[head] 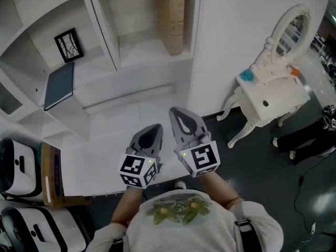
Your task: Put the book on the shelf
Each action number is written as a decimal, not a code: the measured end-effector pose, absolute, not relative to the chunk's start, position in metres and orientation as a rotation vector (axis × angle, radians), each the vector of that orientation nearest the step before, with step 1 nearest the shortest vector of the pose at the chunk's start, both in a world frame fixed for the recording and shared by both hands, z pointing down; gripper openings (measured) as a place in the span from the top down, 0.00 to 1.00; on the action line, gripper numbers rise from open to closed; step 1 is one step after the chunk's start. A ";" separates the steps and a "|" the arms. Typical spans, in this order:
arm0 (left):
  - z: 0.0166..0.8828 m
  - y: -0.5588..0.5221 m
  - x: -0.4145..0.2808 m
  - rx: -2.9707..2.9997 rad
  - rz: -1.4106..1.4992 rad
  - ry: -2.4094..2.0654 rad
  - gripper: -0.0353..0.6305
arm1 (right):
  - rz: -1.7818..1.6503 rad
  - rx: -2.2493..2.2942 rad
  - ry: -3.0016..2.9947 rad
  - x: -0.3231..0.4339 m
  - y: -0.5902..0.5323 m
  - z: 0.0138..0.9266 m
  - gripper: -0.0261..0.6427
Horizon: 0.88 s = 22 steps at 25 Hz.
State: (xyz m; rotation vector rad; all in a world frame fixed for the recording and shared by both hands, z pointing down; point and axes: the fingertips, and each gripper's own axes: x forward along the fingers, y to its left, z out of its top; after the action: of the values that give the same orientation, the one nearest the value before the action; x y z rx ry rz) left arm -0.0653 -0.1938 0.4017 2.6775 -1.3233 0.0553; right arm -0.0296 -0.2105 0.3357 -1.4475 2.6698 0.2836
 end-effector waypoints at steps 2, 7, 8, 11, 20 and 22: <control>0.407 -0.186 -0.066 2.676 0.062 -1.319 0.91 | 0.276 -1.453 2.676 -0.030 -0.203 0.341 0.92; 0.418 -0.165 -0.064 2.680 0.071 -1.303 0.91 | 0.246 -1.491 2.667 -0.028 -0.185 0.359 0.92; 0.421 -0.162 -0.065 2.679 0.073 -1.301 0.91 | 0.236 -1.495 2.670 -0.029 -0.181 0.362 0.92; 0.424 -0.149 -0.066 2.674 0.069 -1.299 0.91 | 0.192 -1.498 2.692 -0.032 -0.166 0.374 0.92; 0.423 -0.122 -0.070 2.676 0.045 -1.289 0.91 | 0.144 -1.530 2.695 -0.032 -0.138 0.387 0.92; 0.423 -0.118 -0.070 2.676 0.042 -1.288 0.91 | 0.142 -1.530 2.699 -0.033 -0.133 0.388 0.92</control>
State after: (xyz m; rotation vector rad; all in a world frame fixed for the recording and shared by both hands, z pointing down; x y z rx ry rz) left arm -0.0702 -0.1184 0.4234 2.6759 -1.2881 0.0415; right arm -0.0335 -0.1332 0.3881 -1.5303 2.6995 0.1421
